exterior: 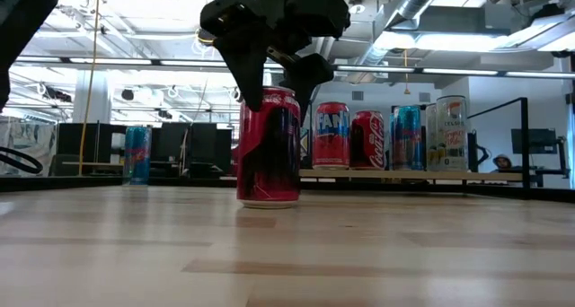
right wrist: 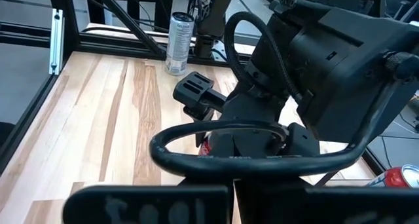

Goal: Place canned beverage on shelf
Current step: Put the red-white soda can on the shelf aligned with the other soda cans

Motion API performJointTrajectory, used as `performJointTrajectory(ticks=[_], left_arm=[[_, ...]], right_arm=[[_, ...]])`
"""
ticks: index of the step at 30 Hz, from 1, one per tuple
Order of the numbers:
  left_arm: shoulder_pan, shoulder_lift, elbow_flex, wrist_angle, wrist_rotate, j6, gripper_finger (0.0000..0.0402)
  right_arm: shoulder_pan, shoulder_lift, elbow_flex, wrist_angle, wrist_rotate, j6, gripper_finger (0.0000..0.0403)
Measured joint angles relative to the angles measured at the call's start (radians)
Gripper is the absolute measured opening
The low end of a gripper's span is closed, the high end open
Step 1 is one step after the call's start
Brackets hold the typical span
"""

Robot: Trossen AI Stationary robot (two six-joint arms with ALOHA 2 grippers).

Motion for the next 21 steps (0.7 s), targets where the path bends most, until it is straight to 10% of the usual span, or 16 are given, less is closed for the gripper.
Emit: performJointTrajectory(ticks=[21], left_arm=[[0.001, -0.175, 0.027, -0.018, -0.011, -0.034, 0.0366]], right_arm=[[-0.021, -0.041, -0.001, -0.033, -0.005, -0.006, 0.0023]])
